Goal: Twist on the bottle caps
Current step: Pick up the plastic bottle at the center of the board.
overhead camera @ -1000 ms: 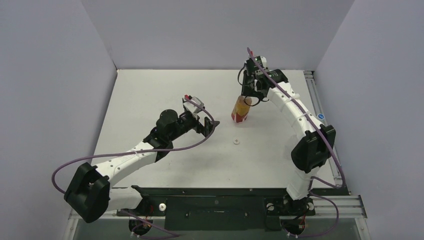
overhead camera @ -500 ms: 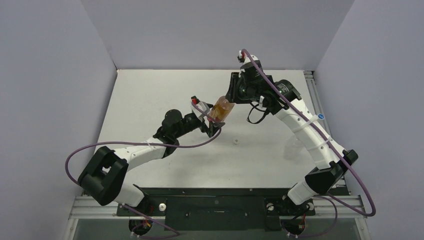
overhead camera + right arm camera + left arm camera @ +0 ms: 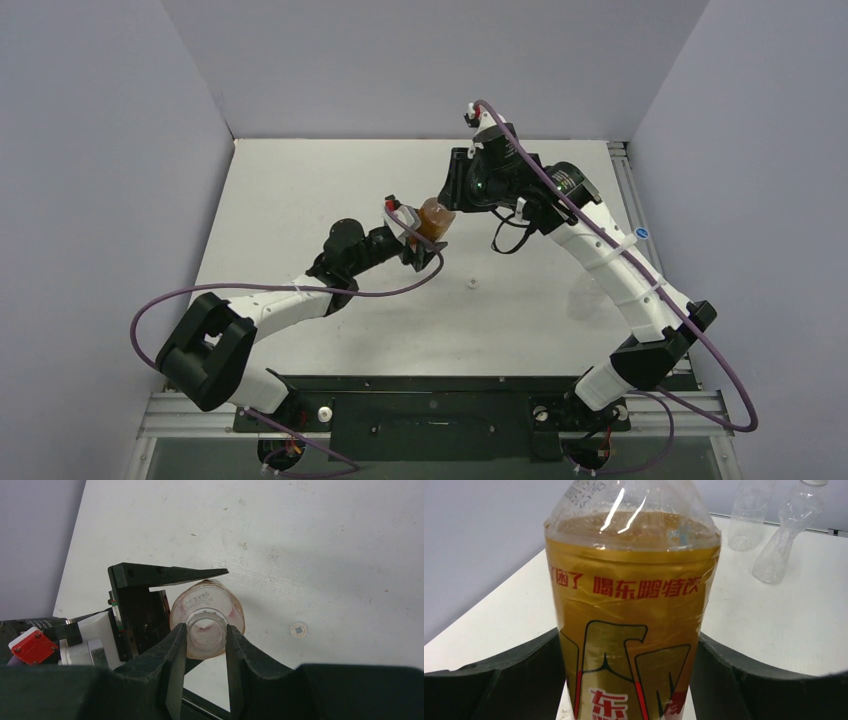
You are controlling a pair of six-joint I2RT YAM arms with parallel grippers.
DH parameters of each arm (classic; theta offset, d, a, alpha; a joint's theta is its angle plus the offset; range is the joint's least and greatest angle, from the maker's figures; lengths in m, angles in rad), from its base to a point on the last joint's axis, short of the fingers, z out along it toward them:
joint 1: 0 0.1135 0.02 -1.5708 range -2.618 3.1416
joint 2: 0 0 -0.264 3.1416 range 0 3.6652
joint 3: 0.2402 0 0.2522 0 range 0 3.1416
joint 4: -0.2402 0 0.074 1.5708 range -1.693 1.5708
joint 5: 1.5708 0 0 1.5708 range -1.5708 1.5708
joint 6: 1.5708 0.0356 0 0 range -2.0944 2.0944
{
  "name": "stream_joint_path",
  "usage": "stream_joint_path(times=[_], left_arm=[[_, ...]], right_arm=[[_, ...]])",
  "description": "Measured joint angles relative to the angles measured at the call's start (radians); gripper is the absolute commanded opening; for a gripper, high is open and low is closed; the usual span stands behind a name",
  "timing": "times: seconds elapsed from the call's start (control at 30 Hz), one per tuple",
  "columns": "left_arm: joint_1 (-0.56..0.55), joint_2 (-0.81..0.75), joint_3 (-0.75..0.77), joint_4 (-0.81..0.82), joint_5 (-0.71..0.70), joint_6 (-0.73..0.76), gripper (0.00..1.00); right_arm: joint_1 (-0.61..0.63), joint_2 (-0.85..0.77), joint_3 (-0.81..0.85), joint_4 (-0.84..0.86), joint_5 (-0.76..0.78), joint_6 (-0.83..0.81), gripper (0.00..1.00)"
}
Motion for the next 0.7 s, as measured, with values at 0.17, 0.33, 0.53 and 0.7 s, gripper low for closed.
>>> stream_joint_path(times=[0.17,0.33,0.53,0.7], left_arm=[[0.001,-0.013,0.000,-0.010,0.001,-0.022,0.52],[-0.001,-0.067,0.000,-0.082,0.005,-0.051,0.35],[-0.005,-0.226,0.000,-0.240,-0.037,-0.113,0.31],[0.017,-0.372,0.002,-0.436,-0.133,-0.145,0.25]], right_arm=[[0.008,0.000,0.002,0.001,0.002,0.006,0.03],[0.011,-0.008,0.002,0.009,0.008,0.024,0.56],[0.027,-0.060,-0.010,0.022,0.031,0.034,0.66],[0.043,-0.174,-0.123,0.047,0.096,0.043,0.66]])
